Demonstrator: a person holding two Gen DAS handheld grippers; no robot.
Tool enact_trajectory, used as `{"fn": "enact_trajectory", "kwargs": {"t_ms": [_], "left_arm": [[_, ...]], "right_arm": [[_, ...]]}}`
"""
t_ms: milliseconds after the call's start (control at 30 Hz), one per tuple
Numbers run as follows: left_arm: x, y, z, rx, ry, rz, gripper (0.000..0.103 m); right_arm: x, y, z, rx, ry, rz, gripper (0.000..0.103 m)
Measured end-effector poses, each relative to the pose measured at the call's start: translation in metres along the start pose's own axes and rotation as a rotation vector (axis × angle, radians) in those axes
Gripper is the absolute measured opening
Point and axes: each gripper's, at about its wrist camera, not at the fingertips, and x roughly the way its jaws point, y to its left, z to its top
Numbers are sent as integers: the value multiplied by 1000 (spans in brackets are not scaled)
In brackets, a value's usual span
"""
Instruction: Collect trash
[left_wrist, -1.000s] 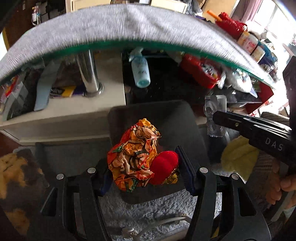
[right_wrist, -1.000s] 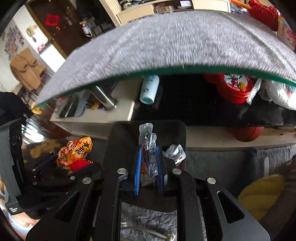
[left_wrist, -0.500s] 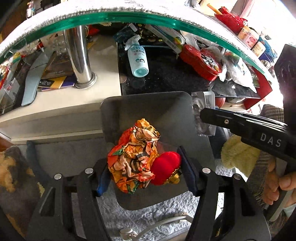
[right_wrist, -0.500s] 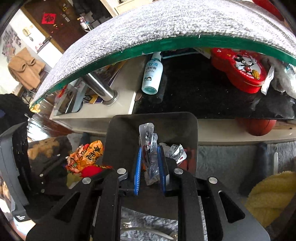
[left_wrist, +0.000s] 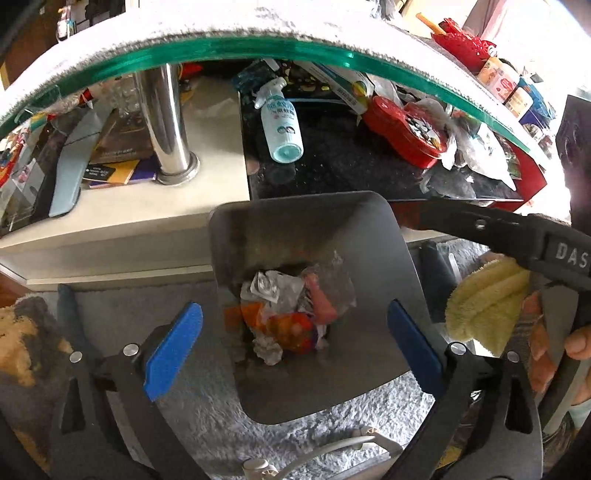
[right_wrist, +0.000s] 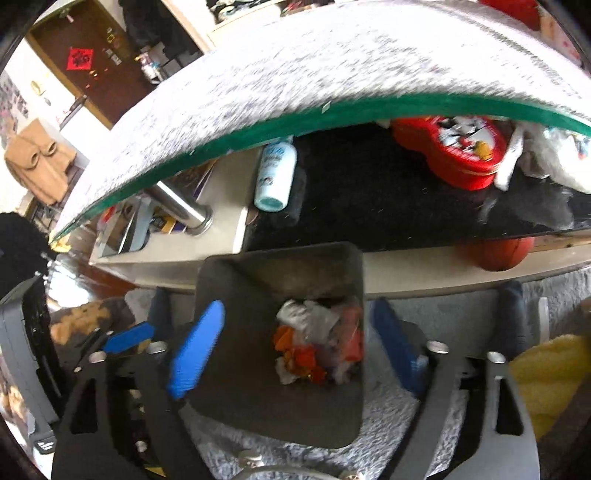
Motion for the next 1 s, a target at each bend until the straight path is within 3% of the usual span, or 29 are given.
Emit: {"fn": "enact_trajectory", "kwargs": {"t_ms": [300,467,533,833,1000], "left_arm": [[-25,1,5,-13,-52,35,95],[-50,-2,10,-31,-100,51,95],[-64,-4,13,-34,-134,54,95],[-165,-16,37,-20,-361,139,95],[-223,-28,48,15,-510,207,95]], "right_arm": [[-20,3,0,-36,-59,-53,99],[-49,8,4,-52,-141,-74,100],[-63,14,7,-67,-182,-128,100],[-158,43,20,-82,-470,-151,100],[-197,64,23,-162,-533,-217,100]]}}
